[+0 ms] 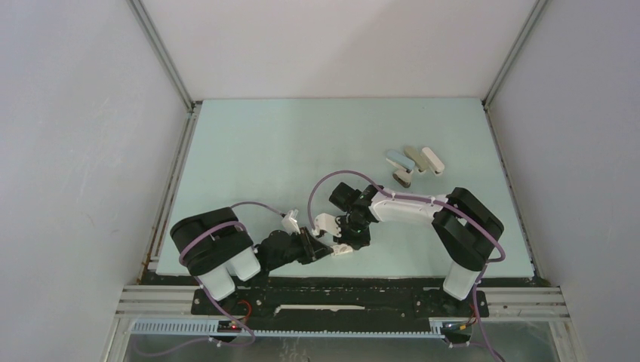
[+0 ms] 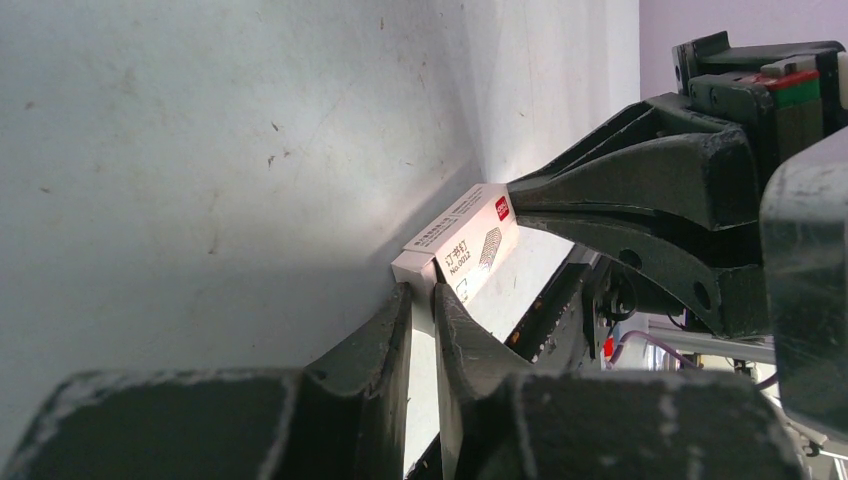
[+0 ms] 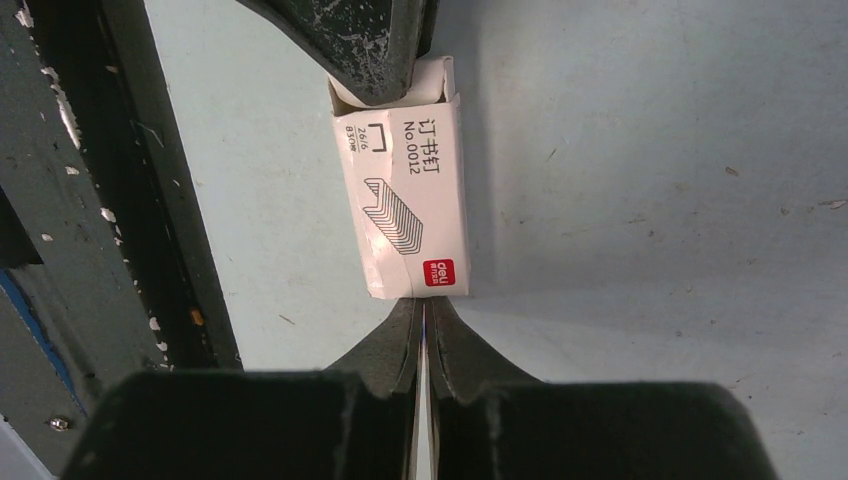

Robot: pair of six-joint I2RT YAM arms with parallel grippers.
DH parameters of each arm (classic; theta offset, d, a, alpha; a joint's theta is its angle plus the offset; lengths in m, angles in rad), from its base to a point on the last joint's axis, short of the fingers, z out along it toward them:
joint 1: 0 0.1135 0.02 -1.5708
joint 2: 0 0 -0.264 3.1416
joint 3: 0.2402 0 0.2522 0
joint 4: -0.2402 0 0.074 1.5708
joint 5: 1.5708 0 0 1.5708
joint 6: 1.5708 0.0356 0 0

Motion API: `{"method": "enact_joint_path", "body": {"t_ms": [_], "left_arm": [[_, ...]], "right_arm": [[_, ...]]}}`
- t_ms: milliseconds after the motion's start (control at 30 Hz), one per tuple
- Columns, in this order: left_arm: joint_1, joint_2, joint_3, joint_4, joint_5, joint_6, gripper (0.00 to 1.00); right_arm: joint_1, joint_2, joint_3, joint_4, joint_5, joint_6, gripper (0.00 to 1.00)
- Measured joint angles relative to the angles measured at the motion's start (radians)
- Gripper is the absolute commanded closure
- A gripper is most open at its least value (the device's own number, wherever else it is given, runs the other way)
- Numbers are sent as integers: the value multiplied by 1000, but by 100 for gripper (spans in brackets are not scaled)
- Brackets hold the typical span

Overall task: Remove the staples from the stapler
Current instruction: Close the staple box at the center of the board.

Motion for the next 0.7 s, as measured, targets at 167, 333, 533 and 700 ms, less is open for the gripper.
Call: {"method": "enact_joint_path", "body": {"t_ms": [167,333,533,700], "left_arm": [[0,0,0,1,1,0,81],[0,0,0,1,2,0,81],[0,0,0,2,3,0,78],[2,0,-3,6,4,0,76]], "right_arm": [[3,0,0,0,3,0,90],[4,0,0,0,5,0,89],[4,0,0,0,5,0,89],[4,0,0,0,4,0,89]]}}
